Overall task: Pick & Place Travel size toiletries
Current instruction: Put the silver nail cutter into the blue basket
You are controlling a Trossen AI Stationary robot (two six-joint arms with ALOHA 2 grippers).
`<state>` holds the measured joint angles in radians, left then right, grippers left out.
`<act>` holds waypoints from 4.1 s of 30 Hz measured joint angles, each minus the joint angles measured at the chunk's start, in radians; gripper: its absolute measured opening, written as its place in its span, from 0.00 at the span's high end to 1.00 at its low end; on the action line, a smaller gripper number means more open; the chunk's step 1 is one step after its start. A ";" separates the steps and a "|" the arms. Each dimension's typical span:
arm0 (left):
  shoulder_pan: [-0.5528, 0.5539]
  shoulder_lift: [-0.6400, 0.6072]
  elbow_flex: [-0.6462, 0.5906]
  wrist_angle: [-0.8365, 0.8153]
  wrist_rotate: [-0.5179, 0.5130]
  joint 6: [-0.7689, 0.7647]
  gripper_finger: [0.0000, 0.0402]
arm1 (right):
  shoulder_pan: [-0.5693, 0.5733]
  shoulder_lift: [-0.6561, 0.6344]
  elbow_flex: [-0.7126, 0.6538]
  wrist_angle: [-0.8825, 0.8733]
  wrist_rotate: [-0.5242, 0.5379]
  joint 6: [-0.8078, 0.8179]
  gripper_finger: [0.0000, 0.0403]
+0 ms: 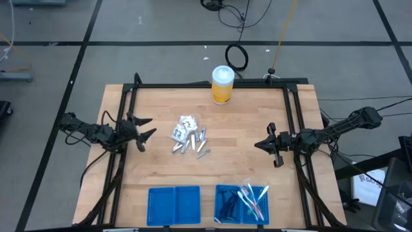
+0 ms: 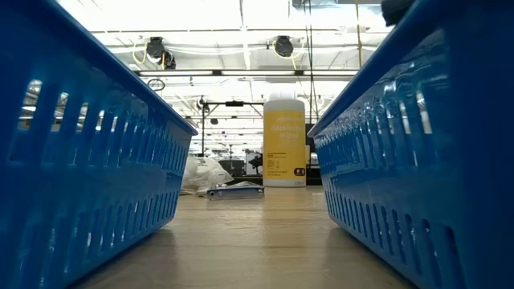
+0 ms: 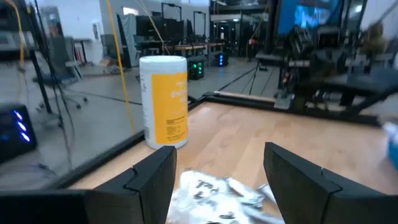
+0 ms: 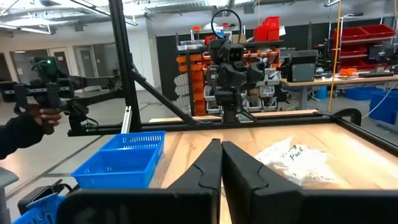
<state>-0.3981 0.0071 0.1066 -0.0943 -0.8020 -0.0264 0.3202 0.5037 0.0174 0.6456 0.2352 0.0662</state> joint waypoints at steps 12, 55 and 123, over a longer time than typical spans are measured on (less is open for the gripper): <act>0.000 0.000 0.000 0.002 -0.003 -0.258 0.40 | 0.000 0.000 -0.002 0.000 0.000 0.000 1.00; 0.203 1.602 0.596 -0.372 0.396 -1.201 0.41 | 0.000 0.001 -0.002 -0.007 -0.001 0.000 0.99; -0.218 1.786 1.212 -0.589 0.699 -0.916 0.93 | 0.000 0.002 -0.002 -0.007 -0.001 0.000 0.99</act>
<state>-0.6162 1.7929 1.3182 -0.6829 -0.1032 -0.9424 0.3203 0.5053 0.0151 0.6384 0.2340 0.0666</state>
